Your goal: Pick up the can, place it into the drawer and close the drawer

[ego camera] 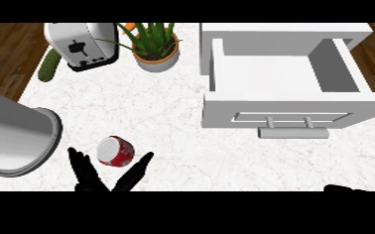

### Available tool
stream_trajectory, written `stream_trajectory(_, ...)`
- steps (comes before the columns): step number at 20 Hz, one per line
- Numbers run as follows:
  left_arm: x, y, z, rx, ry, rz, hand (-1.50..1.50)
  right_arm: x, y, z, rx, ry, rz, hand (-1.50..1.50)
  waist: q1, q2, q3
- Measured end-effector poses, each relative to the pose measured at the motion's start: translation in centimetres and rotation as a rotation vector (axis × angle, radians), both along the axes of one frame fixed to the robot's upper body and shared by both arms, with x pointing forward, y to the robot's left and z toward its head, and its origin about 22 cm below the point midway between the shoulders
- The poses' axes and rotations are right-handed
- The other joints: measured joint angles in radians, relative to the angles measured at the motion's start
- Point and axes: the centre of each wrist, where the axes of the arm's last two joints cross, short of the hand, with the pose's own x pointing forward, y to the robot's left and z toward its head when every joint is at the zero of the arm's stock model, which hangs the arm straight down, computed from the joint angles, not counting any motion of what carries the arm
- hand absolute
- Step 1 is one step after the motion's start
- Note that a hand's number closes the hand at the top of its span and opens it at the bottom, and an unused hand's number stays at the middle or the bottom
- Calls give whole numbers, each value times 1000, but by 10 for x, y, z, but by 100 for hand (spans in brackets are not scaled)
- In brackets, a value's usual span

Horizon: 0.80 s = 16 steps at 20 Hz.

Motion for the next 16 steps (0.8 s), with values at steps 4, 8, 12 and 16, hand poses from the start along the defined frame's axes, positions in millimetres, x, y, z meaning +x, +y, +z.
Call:
stream_trajectory(4, -1, 11, -21, -21, 9, 11, -150, -2, -6, 6, 3, -6, -9, -150, -1, 1, 0)
stream_trajectory(8, 5, 19, -42, -37, -2, 25, -150, -2, -6, 9, -9, -4, -13, -150, -2, 1, 1)
stream_trajectory(12, 8, 29, -60, -48, -4, 50, -150, -1, -5, 10, -10, 0, -6, -150, -3, 1, 1)
stream_trajectory(16, 12, 40, -76, -50, 0, 53, -150, -8, -4, 14, -14, -2, -3, -150, -5, 1, 1)
